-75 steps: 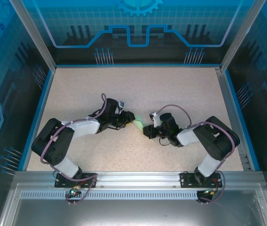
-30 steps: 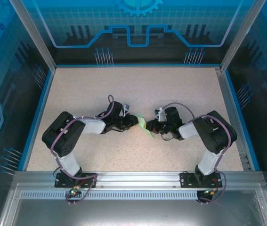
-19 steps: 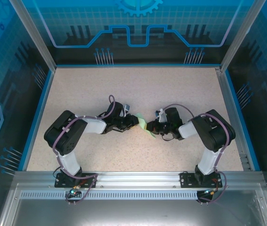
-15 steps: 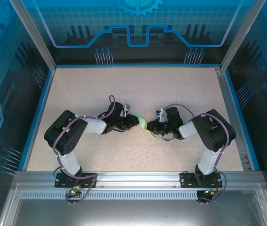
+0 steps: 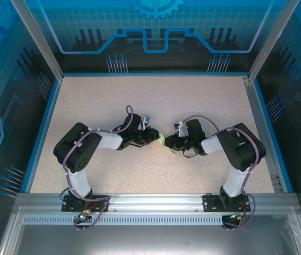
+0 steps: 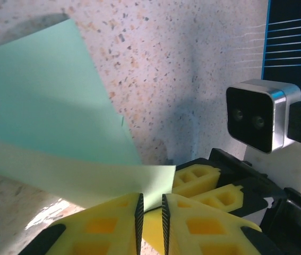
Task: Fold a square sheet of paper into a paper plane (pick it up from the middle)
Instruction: Fold the wing for the fifth time at the center of the table.
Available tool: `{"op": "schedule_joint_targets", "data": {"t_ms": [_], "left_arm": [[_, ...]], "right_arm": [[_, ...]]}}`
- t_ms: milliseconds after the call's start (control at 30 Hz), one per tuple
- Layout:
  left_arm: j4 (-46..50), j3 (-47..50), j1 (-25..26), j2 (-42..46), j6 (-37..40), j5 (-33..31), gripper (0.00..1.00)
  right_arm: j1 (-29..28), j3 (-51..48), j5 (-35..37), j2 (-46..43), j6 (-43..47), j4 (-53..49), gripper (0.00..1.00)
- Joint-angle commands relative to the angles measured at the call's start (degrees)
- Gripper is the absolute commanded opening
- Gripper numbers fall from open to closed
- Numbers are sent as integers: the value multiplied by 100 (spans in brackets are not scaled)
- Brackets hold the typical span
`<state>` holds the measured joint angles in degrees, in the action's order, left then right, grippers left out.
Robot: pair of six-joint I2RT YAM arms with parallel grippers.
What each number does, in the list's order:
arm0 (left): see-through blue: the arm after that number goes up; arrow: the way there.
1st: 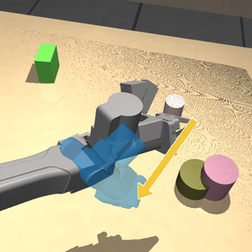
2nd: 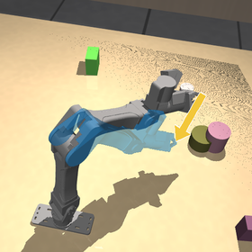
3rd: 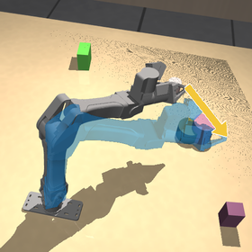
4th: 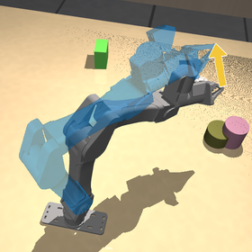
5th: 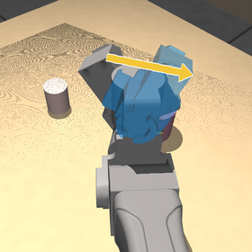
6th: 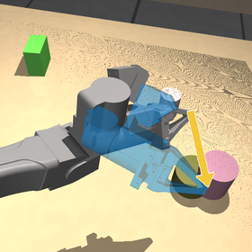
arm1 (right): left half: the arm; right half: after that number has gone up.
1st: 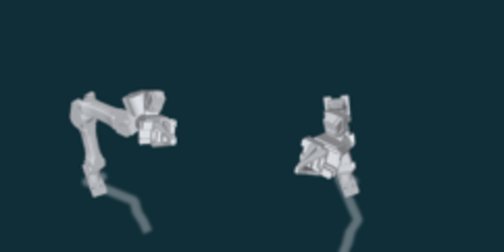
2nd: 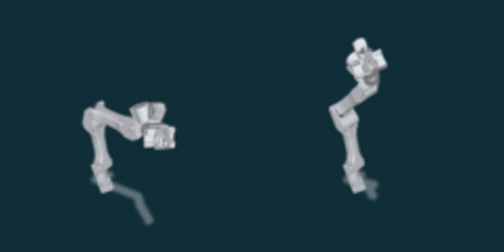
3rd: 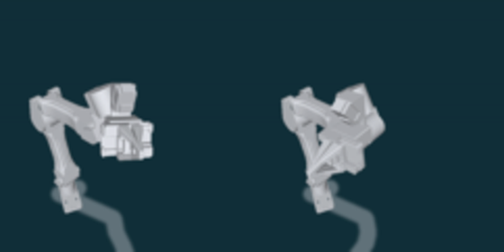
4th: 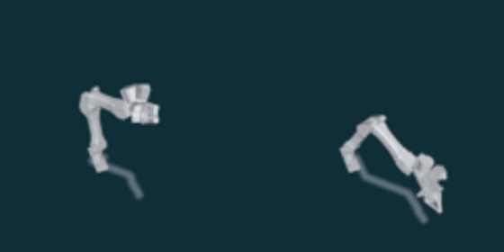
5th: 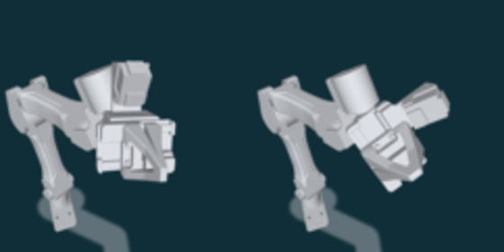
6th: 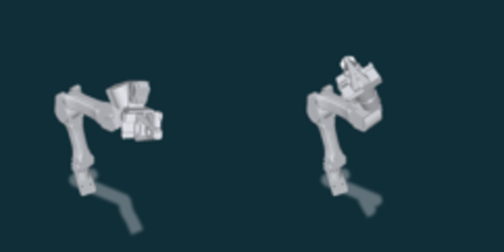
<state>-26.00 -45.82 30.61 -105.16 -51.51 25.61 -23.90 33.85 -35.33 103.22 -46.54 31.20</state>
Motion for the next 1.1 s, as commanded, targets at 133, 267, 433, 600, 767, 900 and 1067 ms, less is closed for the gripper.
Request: {"op": "schedule_joint_targets", "data": {"t_ms": [133, 267, 433, 600, 767, 900, 1067], "left_arm": [[101, -193, 34, -133, 28, 51, 20], [200, -225, 33, -136, 19, -17, 20], [268, -251, 33, -147, 17, -64, 19], [355, -278, 33, -128, 14, -130, 19], [465, -348, 26, -144, 52, -209, 18], [584, -425, 32, -141, 89, -252, 17], [641, -491, 22, -182, 123, -260, 17]], "right_arm": [[74, 254, 64, -39, 871, -668, 22], [9, 280, 267, -170, 1542, -861, 28], [-76, 279, 390, -369, 2119, -887, 36], [-262, 385, 938, -563, 2681, -1148, 40], [-277, 430, 1163, -540, 3056, -1109, 37], [-311, 483, 1003, -548, 3459, -1107, 34], [-335, 589, 706, -438, 3744, -1151, 32]]}}
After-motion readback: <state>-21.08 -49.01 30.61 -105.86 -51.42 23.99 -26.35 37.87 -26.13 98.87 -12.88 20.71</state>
